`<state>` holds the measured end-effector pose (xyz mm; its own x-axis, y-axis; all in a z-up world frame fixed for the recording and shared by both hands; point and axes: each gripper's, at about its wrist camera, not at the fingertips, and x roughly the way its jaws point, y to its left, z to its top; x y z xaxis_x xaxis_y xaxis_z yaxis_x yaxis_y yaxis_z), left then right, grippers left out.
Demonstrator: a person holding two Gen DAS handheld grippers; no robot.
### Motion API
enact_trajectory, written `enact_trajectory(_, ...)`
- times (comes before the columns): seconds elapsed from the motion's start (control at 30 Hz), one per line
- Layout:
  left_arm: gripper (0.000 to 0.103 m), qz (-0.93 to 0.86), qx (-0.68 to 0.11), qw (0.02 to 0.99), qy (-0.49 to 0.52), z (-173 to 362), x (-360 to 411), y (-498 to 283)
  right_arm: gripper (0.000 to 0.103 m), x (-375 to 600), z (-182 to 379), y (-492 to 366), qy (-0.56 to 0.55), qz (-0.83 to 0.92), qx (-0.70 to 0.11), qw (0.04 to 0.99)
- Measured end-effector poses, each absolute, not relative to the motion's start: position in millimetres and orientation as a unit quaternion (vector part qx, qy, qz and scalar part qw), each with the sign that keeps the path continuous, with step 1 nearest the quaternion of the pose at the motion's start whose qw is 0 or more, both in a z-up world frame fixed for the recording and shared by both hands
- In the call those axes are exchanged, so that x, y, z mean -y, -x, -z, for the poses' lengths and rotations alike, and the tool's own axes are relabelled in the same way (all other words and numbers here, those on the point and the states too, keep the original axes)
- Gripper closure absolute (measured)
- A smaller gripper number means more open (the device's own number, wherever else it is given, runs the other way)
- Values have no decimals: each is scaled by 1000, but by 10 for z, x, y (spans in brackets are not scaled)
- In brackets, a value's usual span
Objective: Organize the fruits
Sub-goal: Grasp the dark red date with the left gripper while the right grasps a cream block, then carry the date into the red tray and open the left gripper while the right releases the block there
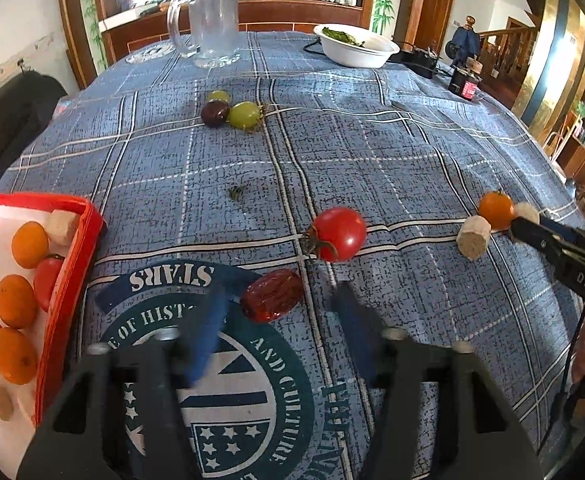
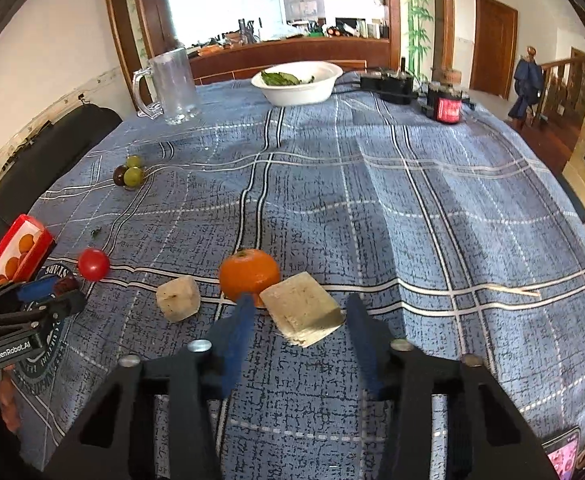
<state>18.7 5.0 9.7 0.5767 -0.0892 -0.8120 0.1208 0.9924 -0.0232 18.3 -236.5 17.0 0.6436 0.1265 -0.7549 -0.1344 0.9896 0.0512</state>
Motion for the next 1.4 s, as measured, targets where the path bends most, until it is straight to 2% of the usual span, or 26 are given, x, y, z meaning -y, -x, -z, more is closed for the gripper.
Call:
enact_trajectory(0.1, 78, 68, -457, 887, -10, -114, -52, -160, 61, 2356, -168, -185, 9, -71, -412, 908)
enact_trajectory(0.5, 78, 91, -451, 888, -5, -177, -1, -3, 62, 2428, -343, 29, -51, -97, -397, 911)
enact_trajectory(1.4, 78, 48, -392, 918, 35, -660, -743, 527, 62, 1389, -616, 438, -10, -201, -392, 898)
